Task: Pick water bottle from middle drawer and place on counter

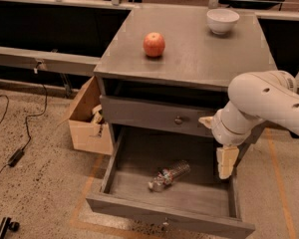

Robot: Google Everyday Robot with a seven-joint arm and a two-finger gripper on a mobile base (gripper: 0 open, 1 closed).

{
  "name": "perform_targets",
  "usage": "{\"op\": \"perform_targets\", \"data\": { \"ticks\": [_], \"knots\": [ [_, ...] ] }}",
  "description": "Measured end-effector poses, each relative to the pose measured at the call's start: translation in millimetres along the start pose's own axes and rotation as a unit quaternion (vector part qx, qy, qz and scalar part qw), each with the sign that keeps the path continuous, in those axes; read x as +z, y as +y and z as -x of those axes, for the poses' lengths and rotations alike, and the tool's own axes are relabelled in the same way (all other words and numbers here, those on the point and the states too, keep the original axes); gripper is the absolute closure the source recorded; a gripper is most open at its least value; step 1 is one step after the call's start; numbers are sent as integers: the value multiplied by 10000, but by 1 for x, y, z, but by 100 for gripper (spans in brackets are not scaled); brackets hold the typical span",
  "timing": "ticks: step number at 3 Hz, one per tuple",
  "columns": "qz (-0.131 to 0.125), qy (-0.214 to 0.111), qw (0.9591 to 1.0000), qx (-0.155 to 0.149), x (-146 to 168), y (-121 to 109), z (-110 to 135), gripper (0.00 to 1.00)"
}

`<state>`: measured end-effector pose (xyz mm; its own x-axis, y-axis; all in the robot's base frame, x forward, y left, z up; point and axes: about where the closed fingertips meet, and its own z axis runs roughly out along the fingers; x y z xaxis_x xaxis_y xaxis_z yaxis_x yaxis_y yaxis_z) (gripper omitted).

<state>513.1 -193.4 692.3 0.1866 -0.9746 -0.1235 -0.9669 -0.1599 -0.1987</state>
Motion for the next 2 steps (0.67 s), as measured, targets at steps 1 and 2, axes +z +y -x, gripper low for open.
{"op": "perform_targets", "data": {
  "ticks": [1, 2],
  "knots": [
    [123, -184, 9998, -17, 42, 13, -6, 0],
    [358, -387, 9983, -256, 96, 20, -11, 0]
  ]
}}
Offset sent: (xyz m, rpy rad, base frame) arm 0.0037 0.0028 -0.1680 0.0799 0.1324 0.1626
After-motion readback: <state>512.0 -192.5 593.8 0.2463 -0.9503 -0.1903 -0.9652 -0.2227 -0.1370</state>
